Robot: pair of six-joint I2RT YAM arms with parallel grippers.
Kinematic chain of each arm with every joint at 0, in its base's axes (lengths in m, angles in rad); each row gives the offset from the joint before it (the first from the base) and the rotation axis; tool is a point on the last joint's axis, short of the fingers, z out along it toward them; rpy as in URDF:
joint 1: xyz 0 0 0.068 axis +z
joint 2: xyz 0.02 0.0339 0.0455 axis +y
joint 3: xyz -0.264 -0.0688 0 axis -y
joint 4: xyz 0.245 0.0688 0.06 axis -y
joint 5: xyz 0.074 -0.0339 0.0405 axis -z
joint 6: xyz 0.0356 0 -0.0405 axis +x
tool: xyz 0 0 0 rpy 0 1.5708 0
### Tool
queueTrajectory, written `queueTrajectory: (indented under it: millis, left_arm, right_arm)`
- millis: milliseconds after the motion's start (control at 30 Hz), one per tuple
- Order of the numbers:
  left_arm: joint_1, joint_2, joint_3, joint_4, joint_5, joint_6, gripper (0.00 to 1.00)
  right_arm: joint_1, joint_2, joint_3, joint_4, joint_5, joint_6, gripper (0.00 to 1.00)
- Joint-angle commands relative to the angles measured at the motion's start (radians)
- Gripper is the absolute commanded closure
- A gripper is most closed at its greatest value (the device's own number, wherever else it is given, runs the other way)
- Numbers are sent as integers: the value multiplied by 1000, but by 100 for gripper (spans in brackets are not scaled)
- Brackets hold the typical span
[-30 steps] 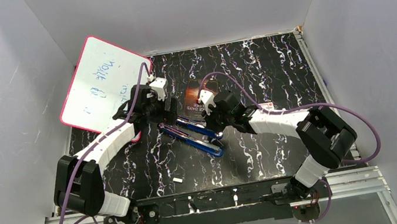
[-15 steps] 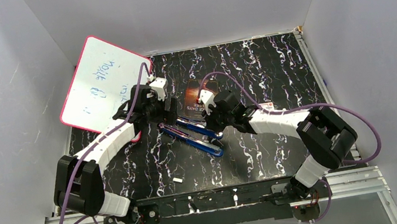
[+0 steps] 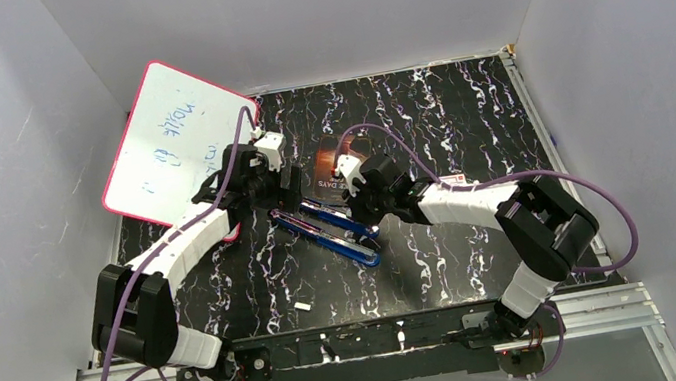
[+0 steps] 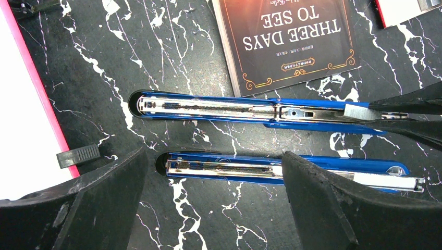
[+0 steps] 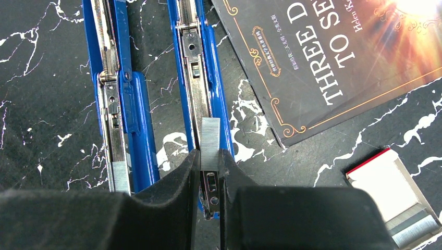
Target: Load the staples into the stapler
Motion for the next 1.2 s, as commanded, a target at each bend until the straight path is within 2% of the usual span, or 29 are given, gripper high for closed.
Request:
queueTrajectory:
  millis: [0,400,1167]
  left_arm:
    - [-7,-31,6,-7,-7,10,2]
    - [-7,-30,6,-7,-6,10,2]
    - [-7,-30,5,-7,-4,10,2]
  right_arm:
    - [-2,5,31,-37,-1,5,100]
    - [-1,-108,-35,72,-35,4,100]
    - [0,-18,10,-19,-9,19,100]
